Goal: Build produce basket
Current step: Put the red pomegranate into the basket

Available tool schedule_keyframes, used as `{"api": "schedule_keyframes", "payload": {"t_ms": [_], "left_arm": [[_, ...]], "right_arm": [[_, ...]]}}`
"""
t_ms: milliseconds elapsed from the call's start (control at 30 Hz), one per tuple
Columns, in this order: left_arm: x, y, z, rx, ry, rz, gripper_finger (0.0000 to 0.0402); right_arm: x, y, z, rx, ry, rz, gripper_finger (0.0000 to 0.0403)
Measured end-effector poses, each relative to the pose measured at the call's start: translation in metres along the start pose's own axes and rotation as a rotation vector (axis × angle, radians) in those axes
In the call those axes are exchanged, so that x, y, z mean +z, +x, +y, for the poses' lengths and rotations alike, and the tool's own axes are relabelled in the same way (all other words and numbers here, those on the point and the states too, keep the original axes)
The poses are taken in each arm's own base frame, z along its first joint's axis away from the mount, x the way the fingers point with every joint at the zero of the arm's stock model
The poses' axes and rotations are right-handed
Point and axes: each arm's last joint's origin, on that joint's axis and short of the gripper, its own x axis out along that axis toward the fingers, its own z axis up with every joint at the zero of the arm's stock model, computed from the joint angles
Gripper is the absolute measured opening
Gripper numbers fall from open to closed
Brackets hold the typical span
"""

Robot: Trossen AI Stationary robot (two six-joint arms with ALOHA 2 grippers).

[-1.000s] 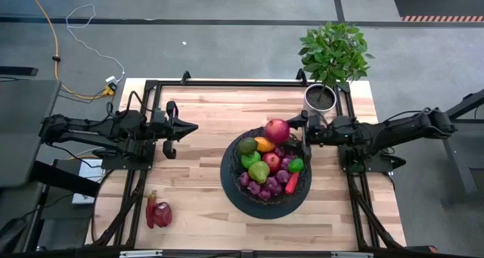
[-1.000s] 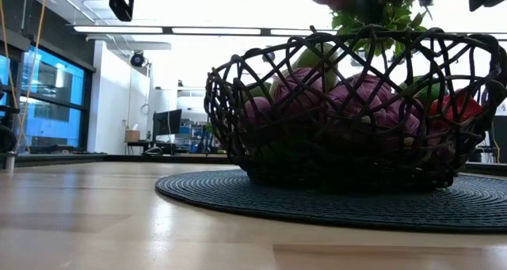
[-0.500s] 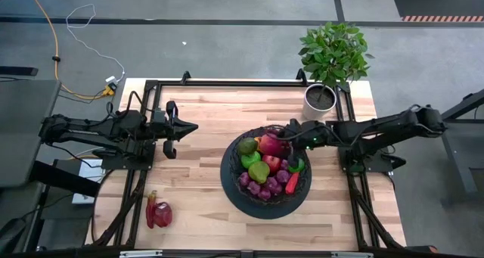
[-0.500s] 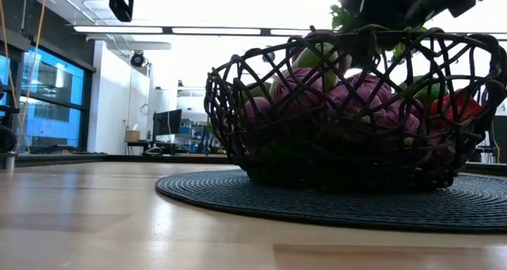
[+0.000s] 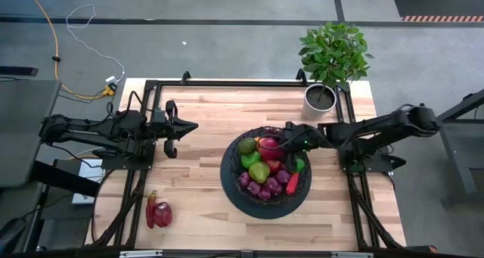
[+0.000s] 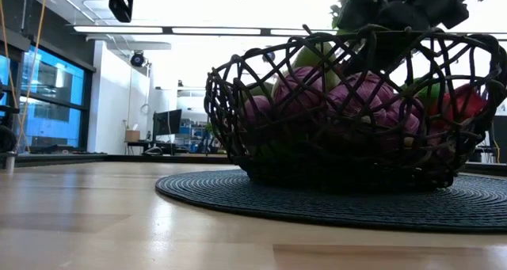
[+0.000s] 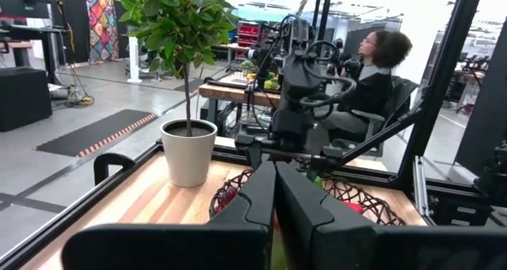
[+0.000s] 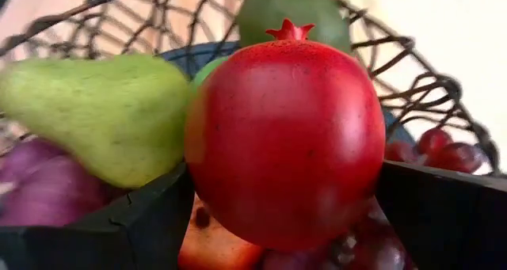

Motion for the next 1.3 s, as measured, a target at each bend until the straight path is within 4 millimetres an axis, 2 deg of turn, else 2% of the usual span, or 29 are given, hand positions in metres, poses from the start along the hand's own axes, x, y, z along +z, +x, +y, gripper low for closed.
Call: {"api": "schedule_keyframes", "payload": {"t_ms": [200,967,1300], "left_arm": [[0.0,0.0,0.0,0.0,0.0,0.0,0.0],[0.0,0.0001,0.0,0.0,0.0,0.0,0.0],[0.0,0.0001,-0.0001,-0.001,0.0,0.0,0.0]], "right_arm": [[-0.0021,0.0036,-0.0024,-0.08,0.039,0.012,0.0337],[-0.0037,0.0031,-0.0034,-0.078,0.031,0.03,0.0338],[-0.0033,0.0032,-0.0035,-0.082,0.016,0.027,0.0395]]}}
